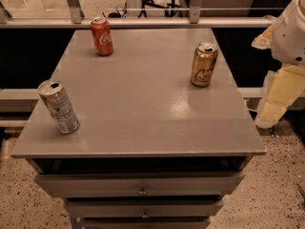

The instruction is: Knock redbull can over

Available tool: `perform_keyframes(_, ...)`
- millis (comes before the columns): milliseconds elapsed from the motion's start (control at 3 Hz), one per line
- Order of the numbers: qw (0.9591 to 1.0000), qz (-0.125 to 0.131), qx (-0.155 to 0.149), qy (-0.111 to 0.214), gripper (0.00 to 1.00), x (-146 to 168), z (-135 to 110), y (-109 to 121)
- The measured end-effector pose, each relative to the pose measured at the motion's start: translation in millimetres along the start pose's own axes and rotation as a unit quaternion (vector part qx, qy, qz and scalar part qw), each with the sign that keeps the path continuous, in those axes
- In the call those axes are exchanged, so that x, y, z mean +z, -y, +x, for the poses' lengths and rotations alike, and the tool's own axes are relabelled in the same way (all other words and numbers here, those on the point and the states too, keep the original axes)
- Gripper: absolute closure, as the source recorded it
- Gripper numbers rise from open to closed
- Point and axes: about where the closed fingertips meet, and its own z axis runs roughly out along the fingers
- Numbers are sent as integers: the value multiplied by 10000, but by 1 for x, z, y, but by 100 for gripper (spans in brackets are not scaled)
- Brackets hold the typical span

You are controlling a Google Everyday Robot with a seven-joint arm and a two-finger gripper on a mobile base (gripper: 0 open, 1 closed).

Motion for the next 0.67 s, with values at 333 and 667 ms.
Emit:
perform_keyframes(333, 10000, 0, 0, 0, 0, 0, 0, 0)
perform_keyframes(667, 9962, -432, -30, 750, 0, 44, -48, -12)
